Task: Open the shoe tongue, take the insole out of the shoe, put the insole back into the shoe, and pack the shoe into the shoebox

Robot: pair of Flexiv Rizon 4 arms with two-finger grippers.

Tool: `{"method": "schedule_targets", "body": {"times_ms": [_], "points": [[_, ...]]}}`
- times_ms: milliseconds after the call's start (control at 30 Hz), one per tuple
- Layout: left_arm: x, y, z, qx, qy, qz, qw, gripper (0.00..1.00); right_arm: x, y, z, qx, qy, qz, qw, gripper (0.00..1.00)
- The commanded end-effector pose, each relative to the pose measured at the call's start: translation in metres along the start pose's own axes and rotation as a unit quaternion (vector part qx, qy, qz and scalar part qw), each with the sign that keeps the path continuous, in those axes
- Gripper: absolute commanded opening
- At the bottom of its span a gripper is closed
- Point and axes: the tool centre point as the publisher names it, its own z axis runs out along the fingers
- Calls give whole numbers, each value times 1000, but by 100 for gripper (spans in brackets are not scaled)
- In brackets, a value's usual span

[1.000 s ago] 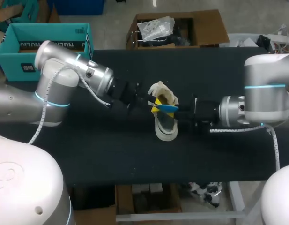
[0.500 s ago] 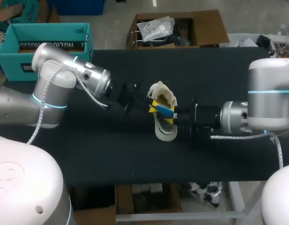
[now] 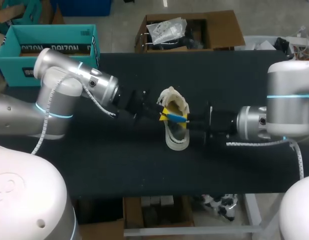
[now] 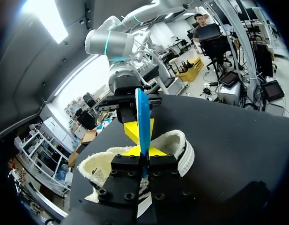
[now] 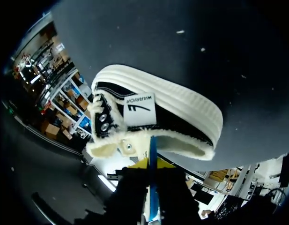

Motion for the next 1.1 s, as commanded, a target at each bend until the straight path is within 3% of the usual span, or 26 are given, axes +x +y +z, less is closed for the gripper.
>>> {"method": "schedule_targets", "body": {"times_ms": [33,367,400,433,500,633,700,800,867,900,1033,1100], "points": [[-2,6,8,-4,-3,-6,1000,0,8,16,9,2,-7,10,1000,0],[-5,19,12,-10,-13,-30,999,0,15,30,13,-12,-13,34,999,0],[-5,18,11,-10,-13,-30,999,7,15,29,12,-16,-13,34,999,0],[-5,17,9,-10,-13,-30,999,22,15,28,12,-17,-13,34,999,0],[-5,13,5,-5,-17,-31,999,34,15,26,11,-22,-14,34,999,0],[-5,5,-1,0,-18,-24,1000,38,13,25,10,-30,-14,36,999,0],[-4,0,-2,3,-18,-18,1000,36,13,25,9,-31,-15,35,999,0],[-5,-5,1,5,-14,-10,1000,25,13,25,9,-36,-18,36,999,0],[-4,-7,4,4,-10,-5,1000,13,14,25,10,-38,-21,36,998,0],[-4,-7,5,2,-8,-3,1000,0,15,25,10,-38,-21,35,998,0],[-3,-6,7,-1,-8,-3,1000,0,12,20,9,-39,-24,34,998,0],[-2,-6,7,-2,-7,-3,1000,0,8,14,6,-37,-22,33,999,34]]}}
